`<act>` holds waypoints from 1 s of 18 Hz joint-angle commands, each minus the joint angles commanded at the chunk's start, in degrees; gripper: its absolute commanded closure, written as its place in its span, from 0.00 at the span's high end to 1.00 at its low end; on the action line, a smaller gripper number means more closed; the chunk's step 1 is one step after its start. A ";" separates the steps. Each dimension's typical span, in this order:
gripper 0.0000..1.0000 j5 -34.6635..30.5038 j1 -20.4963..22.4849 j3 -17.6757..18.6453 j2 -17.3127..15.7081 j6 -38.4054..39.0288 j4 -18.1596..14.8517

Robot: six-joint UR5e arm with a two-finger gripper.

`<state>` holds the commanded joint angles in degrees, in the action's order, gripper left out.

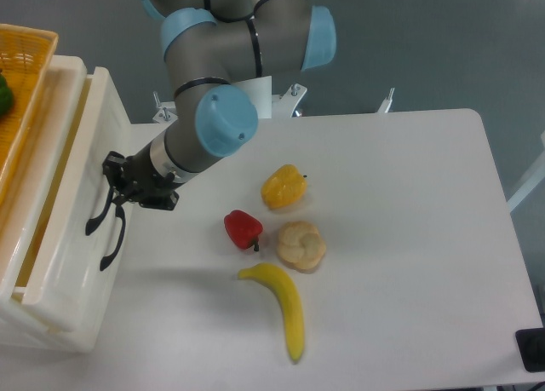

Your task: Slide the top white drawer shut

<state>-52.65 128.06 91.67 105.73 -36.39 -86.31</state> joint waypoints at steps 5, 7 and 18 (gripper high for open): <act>0.11 0.00 -0.88 0.00 0.18 0.00 0.09; 0.11 0.00 -0.88 0.00 0.18 0.00 0.00; 0.25 0.00 -1.41 -0.09 0.35 -0.61 0.35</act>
<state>-52.65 126.65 91.58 106.08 -37.00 -85.96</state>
